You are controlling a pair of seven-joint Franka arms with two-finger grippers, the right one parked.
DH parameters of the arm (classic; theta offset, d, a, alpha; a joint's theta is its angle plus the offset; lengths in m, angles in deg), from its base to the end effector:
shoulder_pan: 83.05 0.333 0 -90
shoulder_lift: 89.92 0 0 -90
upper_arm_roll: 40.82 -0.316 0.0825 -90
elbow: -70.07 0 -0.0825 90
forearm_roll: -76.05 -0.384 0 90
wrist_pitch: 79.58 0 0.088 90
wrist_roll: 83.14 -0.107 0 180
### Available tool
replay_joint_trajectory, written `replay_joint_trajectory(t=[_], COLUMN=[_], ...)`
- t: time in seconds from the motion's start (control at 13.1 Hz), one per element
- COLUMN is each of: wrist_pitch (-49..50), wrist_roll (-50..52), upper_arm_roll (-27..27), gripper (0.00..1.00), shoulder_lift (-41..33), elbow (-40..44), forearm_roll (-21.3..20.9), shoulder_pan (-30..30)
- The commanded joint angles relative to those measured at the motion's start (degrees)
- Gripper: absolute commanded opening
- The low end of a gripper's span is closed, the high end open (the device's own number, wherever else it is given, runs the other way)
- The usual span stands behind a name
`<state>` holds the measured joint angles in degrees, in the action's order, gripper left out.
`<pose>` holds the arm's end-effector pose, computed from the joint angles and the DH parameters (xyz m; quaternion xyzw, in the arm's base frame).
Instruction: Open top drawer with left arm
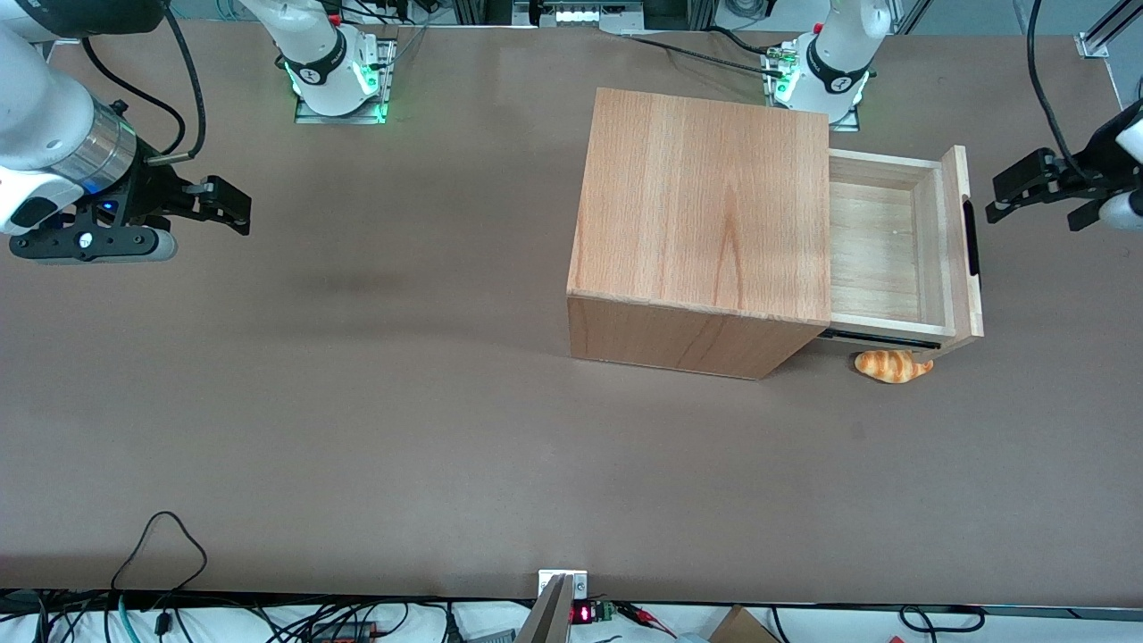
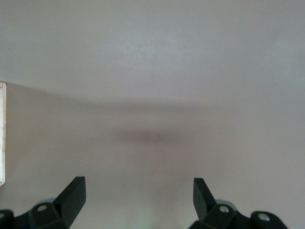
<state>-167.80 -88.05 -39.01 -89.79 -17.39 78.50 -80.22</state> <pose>0.5526 0.0052 0.6415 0.9992 -0.0347 0.0066 0.0211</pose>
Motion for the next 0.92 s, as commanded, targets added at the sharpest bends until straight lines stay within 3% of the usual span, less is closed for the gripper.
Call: replay_joint_trajectory(t=[0.0, 0.46, 0.84], wrist_pitch=[2.4, 2.4, 2.7], wrist_roll=[1.0, 2.5, 5.6], upper_arm_roll=[-1.2, -4.5, -4.3], gripper=[1.0, 1.0, 1.0], shoulder_lift=[0.0, -0.8, -0.7], elbow=[1.7, 1.6, 2.4], forearm_roll=[-1.7, -2.9, -2.9], shoulder_pan=[-2.1, -5.2, -4.4])
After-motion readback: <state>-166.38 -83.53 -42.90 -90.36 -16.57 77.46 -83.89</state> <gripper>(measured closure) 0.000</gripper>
